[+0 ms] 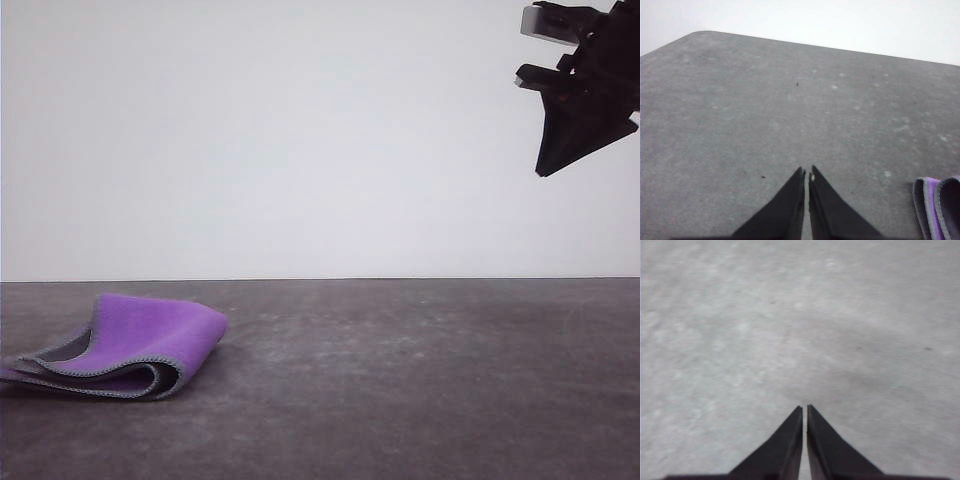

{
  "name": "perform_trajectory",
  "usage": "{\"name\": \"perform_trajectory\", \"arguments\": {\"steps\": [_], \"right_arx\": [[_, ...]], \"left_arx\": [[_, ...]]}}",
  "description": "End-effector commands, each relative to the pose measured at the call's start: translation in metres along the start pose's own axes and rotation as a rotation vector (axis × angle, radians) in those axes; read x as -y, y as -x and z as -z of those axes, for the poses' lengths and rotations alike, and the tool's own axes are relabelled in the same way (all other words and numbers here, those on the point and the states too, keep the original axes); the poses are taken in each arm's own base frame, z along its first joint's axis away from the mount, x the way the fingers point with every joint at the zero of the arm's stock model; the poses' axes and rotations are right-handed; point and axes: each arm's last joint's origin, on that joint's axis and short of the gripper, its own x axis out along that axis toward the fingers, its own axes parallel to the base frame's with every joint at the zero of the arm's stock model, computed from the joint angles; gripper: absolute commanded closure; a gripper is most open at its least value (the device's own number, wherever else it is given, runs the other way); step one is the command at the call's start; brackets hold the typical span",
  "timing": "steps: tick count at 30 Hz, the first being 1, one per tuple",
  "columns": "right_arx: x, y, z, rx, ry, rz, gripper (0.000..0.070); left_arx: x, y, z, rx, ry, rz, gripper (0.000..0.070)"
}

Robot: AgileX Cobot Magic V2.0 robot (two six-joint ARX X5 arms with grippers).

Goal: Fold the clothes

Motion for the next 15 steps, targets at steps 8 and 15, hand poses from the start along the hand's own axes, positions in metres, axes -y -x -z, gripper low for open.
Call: {"name": "perform_trajectory", "arguments": {"steps": [8,15], "right_arx": [[0.006,0.088,0.013,0.356,-0.004,0.25,0.069],[-0.01,0.119,0.087,0.489,-0.046,0.365,0.069]], "left_arx": [[-0.001,-0.001,0.006,-0.032,0.004,-0.006,0.0696],[-0.001,-0.001,0.006,-0.032,0.004,-0.006,0.0696]]}}
